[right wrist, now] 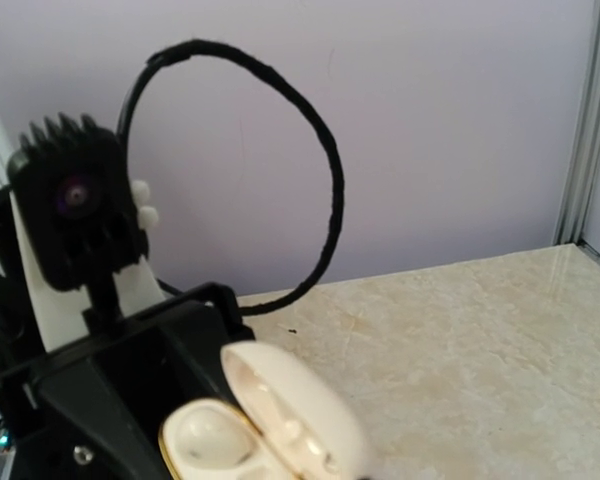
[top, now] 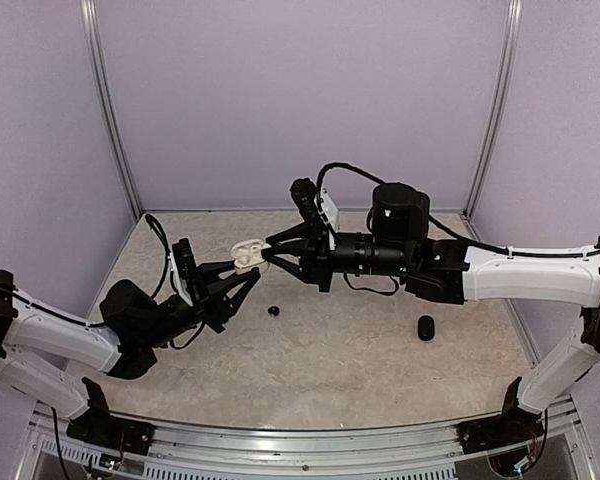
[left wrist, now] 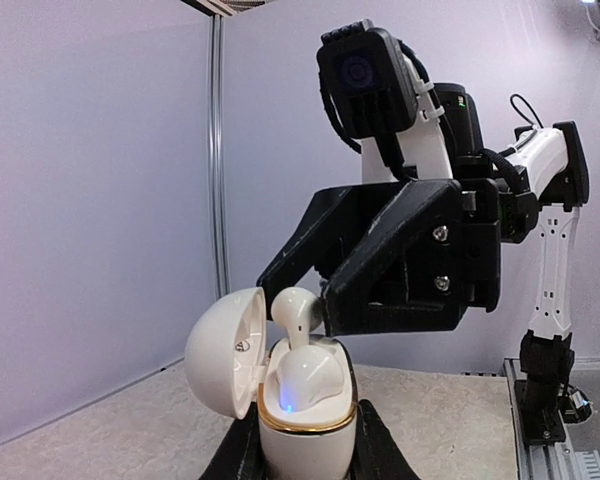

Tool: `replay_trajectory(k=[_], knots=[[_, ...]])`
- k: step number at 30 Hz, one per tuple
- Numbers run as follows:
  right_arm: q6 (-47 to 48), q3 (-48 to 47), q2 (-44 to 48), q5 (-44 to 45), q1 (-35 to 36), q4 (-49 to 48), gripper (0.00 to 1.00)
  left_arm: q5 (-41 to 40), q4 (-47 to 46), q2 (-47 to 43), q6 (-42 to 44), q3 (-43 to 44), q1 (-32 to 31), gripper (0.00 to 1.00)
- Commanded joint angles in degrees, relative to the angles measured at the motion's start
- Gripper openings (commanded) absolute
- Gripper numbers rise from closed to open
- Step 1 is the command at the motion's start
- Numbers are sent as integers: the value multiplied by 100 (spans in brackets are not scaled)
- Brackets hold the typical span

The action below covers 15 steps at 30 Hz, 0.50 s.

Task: Insert the wireless bluetooth earbuds into the charging case
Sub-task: Insert the right earbud into the right side groove of the charging case.

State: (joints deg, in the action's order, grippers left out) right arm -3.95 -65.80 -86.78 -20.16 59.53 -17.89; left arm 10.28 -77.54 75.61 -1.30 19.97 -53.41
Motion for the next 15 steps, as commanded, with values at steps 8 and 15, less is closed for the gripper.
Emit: replay_trajectory(k=[8, 15], knots=[[160, 214, 350, -426, 50, -114, 37, -3, -281, -2, -89, 27, 7, 6], [565, 294, 802, -703, -26, 174, 50, 303, -61, -77, -97, 34, 54, 6]])
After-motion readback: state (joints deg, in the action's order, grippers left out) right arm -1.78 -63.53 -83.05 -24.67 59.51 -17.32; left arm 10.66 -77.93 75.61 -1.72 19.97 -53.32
